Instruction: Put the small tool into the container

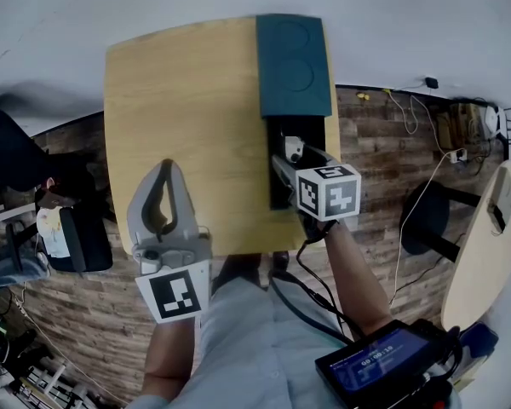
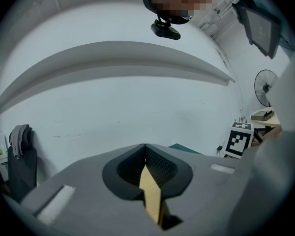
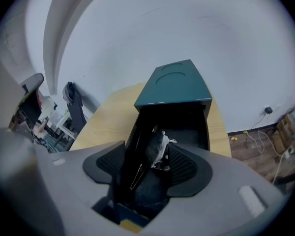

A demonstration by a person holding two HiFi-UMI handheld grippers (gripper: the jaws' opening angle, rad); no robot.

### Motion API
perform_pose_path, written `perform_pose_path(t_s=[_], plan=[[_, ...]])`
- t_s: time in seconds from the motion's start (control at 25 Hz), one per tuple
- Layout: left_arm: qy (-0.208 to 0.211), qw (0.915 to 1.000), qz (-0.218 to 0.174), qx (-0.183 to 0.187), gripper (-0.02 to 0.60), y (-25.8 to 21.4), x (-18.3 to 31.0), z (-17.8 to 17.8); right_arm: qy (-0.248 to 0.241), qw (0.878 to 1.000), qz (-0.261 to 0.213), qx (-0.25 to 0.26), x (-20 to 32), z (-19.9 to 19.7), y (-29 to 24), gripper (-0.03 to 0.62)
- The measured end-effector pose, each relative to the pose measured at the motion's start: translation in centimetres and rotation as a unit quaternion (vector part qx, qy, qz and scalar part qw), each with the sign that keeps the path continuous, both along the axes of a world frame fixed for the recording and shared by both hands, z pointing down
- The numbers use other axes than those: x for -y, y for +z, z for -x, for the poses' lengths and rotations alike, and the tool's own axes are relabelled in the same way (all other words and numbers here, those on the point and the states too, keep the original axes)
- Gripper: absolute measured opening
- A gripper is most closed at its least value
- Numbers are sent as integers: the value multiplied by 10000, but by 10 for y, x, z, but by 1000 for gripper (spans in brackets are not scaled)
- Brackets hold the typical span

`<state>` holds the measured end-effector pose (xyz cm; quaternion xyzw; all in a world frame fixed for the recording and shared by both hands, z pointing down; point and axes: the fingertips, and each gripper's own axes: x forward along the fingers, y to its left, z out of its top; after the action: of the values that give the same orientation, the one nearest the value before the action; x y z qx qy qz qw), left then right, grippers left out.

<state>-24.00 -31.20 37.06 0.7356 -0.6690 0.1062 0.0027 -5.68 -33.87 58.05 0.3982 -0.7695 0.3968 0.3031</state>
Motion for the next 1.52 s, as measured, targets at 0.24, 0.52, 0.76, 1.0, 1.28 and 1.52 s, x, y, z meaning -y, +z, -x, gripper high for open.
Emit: perform_pose_path(t_s=[0.24,0.52,0.76,1.0,1.28,1.52], plan=[[21,10000,-62,-29,12,-8,-6,-3,38,9995,-258,-153,0,-9,-21,279],[142,9993,-326,-104,12,-32,-20,-24,89,9925,-1185,286,-7,-11,-87,273],[291,9979,-573,-89,12,-64,-47,-59,24,9687,-2304,926,-37,-16,-175,233],[441,9941,-969,-191,12,-108,-83,-99,32,9300,-3495,1141,-88,-33,-256,89],[722,9881,-1345,-177,11,-149,-134,-146,46,8907,-4475,800,-145,-57,-313,3],[809,9846,-1540,-146,11,-167,-171,-163,113,8733,-4819,708,-183,-73,-337,2]])
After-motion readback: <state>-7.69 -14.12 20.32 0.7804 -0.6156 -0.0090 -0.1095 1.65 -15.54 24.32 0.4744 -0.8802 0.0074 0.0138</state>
